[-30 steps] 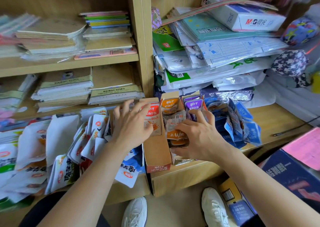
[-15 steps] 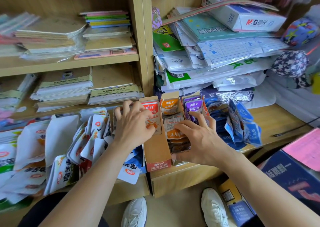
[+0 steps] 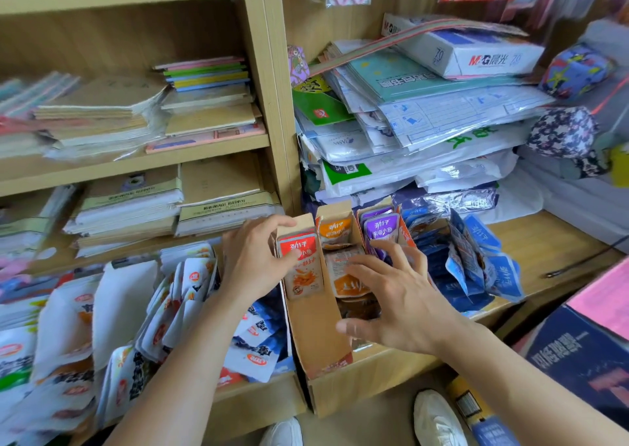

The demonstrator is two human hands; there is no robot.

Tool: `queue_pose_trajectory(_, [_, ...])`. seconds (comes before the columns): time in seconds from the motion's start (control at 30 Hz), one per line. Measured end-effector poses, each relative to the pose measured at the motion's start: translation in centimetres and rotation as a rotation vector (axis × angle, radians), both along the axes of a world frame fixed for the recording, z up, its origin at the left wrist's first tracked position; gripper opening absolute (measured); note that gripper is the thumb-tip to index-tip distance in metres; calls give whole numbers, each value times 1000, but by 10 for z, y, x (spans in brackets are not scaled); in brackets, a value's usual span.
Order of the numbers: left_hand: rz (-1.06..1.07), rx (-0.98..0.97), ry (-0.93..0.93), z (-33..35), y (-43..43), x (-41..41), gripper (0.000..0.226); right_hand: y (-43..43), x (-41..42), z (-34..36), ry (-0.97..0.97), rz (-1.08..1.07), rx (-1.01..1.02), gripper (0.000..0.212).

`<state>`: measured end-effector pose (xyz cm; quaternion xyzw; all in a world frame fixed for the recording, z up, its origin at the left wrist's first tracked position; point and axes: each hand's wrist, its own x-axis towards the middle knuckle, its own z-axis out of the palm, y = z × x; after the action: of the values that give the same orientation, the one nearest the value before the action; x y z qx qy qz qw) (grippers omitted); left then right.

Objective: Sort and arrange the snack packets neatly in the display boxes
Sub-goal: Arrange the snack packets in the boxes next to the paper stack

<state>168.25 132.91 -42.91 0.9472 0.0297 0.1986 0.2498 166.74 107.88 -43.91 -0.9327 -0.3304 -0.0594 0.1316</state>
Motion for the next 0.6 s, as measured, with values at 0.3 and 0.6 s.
queue_pose_trajectory(0.3, [-66, -120, -74, -5, 5, -6, 21, 48, 27, 1, -37, -90, 18, 74])
queue_pose_trajectory(0.6, [-121, -175, -83, -13, 16, -2, 23, 41, 19, -5, -115, -3, 85, 34])
